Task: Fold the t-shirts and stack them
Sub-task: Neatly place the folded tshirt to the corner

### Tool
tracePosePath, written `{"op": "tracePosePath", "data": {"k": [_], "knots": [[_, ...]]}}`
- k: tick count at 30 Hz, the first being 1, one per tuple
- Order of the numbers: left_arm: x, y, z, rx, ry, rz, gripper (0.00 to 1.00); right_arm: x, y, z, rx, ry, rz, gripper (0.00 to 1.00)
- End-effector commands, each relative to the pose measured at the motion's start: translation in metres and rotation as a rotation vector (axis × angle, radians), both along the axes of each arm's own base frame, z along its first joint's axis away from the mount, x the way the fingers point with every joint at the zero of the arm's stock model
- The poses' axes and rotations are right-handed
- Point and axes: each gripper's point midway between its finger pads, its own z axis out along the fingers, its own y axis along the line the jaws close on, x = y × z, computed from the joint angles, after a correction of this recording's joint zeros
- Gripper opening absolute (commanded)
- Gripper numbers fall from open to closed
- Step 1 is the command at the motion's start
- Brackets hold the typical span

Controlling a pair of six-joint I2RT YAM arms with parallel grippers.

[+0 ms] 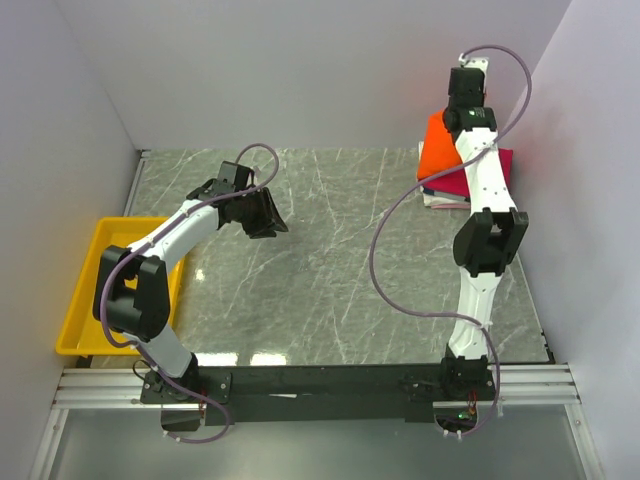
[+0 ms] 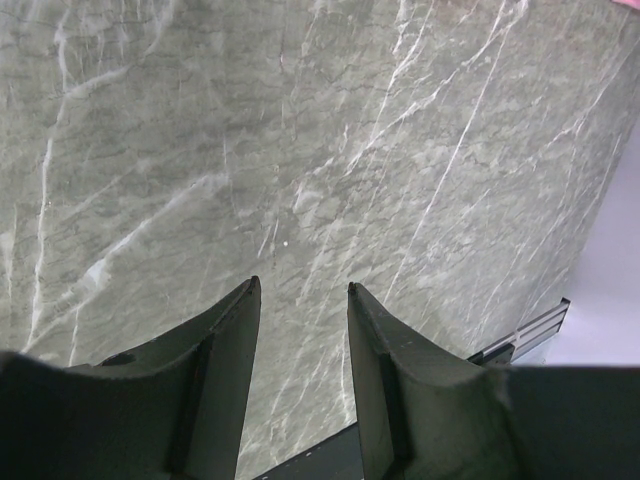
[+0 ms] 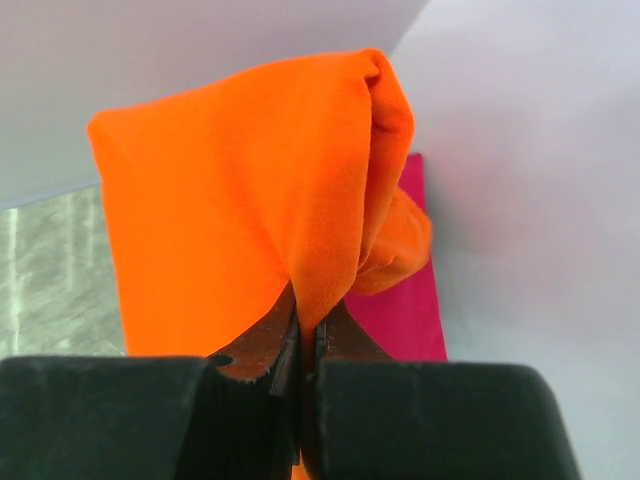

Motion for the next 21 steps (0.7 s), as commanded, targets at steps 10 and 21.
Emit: {"op": "tracePosePath", "data": {"k": [10, 21], "knots": [[0.001, -0.011, 0.003, -0.037, -0.026, -0.042, 0.46, -0.037, -0.063, -0.027, 0.180, -0.030, -0.254, 0.88], [0.000, -0.012, 0.019, -0.041, -0.062, -0.042, 0.46, -0.070, 0.040, 0.033, 0.482, -0.191, 0.012, 0.91]]}}
